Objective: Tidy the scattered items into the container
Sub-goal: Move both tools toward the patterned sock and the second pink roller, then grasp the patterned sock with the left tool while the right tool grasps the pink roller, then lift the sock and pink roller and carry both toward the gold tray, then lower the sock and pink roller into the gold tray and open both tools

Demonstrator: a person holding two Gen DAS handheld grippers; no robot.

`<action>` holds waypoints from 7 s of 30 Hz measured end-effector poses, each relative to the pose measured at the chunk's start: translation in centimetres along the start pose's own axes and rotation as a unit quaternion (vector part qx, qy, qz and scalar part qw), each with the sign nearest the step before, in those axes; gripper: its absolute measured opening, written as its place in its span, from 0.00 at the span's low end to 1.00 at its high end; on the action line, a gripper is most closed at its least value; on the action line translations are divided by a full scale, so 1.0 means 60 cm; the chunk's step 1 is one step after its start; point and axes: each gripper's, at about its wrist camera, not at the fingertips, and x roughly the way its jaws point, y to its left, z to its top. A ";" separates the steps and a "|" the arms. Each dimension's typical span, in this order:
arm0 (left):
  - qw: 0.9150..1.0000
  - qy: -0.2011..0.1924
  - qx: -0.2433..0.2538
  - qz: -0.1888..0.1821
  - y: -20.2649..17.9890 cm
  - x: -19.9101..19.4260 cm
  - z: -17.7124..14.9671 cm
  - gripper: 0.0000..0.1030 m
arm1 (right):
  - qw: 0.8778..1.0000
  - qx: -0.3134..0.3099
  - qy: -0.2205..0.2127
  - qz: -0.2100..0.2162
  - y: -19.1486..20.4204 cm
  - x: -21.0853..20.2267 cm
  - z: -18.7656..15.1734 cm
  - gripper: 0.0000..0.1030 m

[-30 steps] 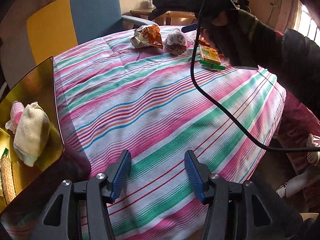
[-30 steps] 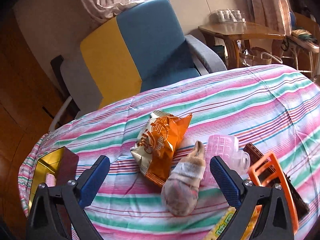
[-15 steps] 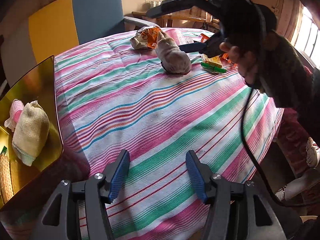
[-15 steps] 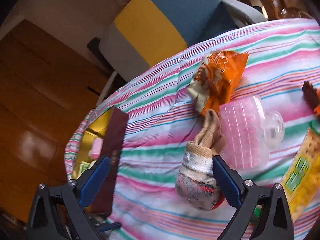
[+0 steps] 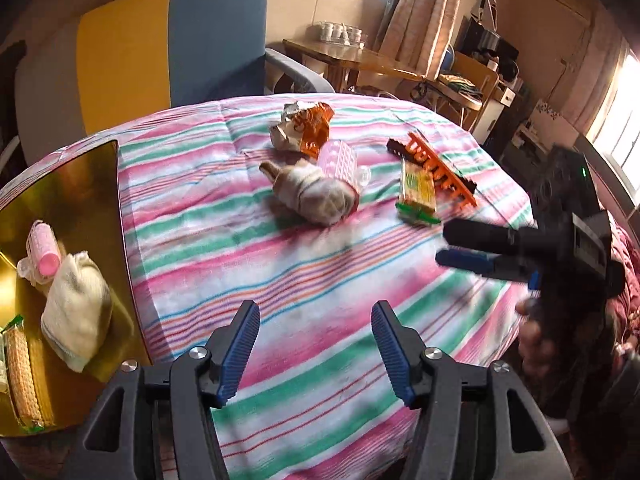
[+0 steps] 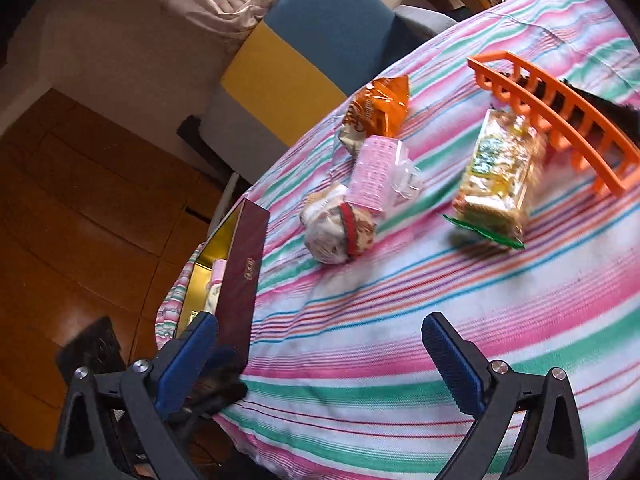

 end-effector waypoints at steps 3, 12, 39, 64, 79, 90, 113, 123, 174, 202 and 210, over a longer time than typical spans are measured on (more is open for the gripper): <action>1.000 -0.002 -0.025 -0.013 0.006 0.018 0.045 0.58 | 1.000 0.009 -0.005 -0.008 -0.014 -0.004 -0.015 1.00; 0.996 0.035 -0.082 -0.030 0.001 0.117 0.118 0.58 | 1.000 -0.013 -0.006 -0.019 -0.018 -0.003 -0.027 1.00; 0.993 0.056 -0.094 -0.046 0.034 0.140 0.070 0.38 | 0.986 -0.108 -0.034 -0.119 0.040 0.027 0.117 0.80; 0.996 0.062 -0.053 -0.044 0.007 0.072 -0.022 0.32 | 0.959 -0.189 0.078 -0.198 0.068 0.102 0.034 0.45; 0.994 0.063 -0.069 -0.051 0.026 0.046 -0.053 0.31 | 0.985 -0.111 0.102 -0.088 0.088 0.132 0.029 0.79; 0.994 0.061 -0.071 -0.052 0.032 0.046 -0.059 0.30 | 0.956 -0.178 0.064 -0.225 0.109 0.157 0.016 0.52; 0.998 0.045 -0.017 -0.039 0.003 0.039 -0.031 0.46 | 0.962 -0.084 0.000 -0.259 -0.001 -0.008 -0.017 0.56; 0.998 0.060 0.016 -0.017 -0.011 0.083 0.005 0.50 | 0.966 -0.084 -0.014 -0.242 0.004 -0.029 -0.043 0.76; 1.000 0.021 -0.009 0.011 -0.012 0.072 -0.026 0.35 | 0.936 -0.156 -0.037 -0.315 0.051 0.016 -0.041 0.50; 0.978 -0.099 -0.153 0.100 0.195 -0.143 -0.081 0.35 | 0.938 -0.295 -0.026 -0.182 0.298 0.151 -0.028 0.50; 0.962 -0.116 -0.205 0.137 0.285 -0.176 -0.105 0.35 | 0.926 -0.345 0.009 -0.152 0.384 0.266 -0.029 0.50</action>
